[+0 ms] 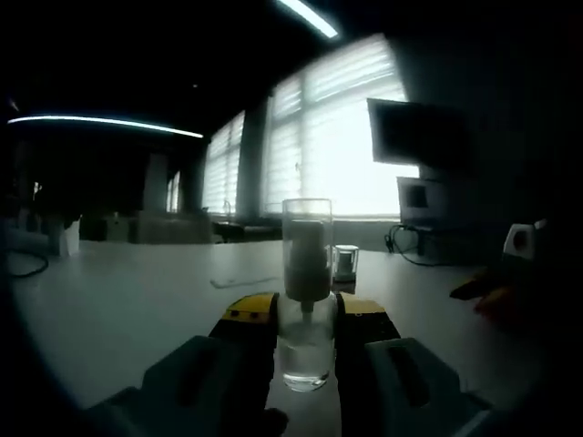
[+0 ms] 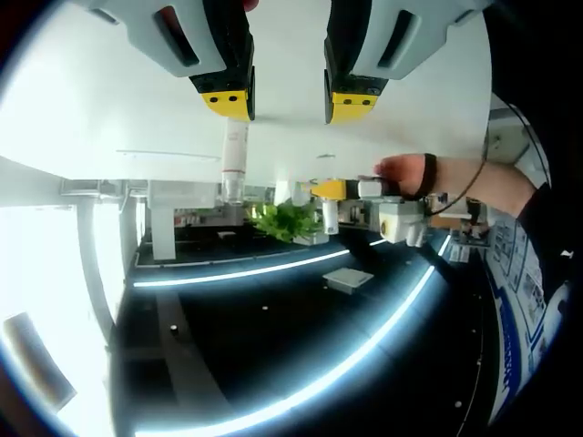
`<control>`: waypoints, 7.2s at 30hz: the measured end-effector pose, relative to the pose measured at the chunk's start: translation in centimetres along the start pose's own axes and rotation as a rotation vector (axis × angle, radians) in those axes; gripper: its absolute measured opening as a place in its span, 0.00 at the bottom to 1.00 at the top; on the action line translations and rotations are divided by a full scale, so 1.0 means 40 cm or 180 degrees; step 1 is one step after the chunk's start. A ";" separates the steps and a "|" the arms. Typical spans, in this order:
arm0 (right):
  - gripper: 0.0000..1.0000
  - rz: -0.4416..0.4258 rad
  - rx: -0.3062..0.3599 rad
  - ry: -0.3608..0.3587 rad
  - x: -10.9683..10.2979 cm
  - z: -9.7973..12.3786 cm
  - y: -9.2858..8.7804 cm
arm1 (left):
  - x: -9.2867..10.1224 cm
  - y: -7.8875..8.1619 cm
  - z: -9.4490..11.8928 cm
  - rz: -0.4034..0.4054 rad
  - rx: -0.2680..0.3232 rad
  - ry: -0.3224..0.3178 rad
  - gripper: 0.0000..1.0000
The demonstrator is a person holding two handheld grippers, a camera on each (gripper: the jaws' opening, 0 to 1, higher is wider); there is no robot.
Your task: Clamp pump bottle remove cover press pump head put on cover
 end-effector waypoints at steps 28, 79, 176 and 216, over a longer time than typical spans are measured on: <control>0.25 0.0025 -0.0009 -0.0002 -0.006 -0.001 0.001 | 0.118 -0.009 0.110 0.0021 -0.0142 -0.0371 0.15; 0.25 0.0044 -0.0032 -0.0029 -0.016 0.000 0.000 | 0.217 -0.066 0.200 -0.0094 -0.0248 -0.0436 0.16; 0.09 0.0043 -0.0102 0.0111 -0.345 -0.168 0.071 | 0.226 -0.078 0.197 -0.0136 -0.0309 -0.0475 0.16; 0.08 -0.0028 0.0109 0.0155 -0.341 -0.156 0.144 | 0.226 -0.078 0.195 -0.0149 -0.0327 -0.0462 0.15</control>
Point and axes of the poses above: the point that each gripper's makers call its tool centre point, and the gripper's own axes: z roughly backward along the fingers, x roughly to its right, y roughly out of its top, the point moved 6 cm from there along z, roughly backward along the fingers, and after that the axes turned 7 degrees about -z, right-handed, at the moved point
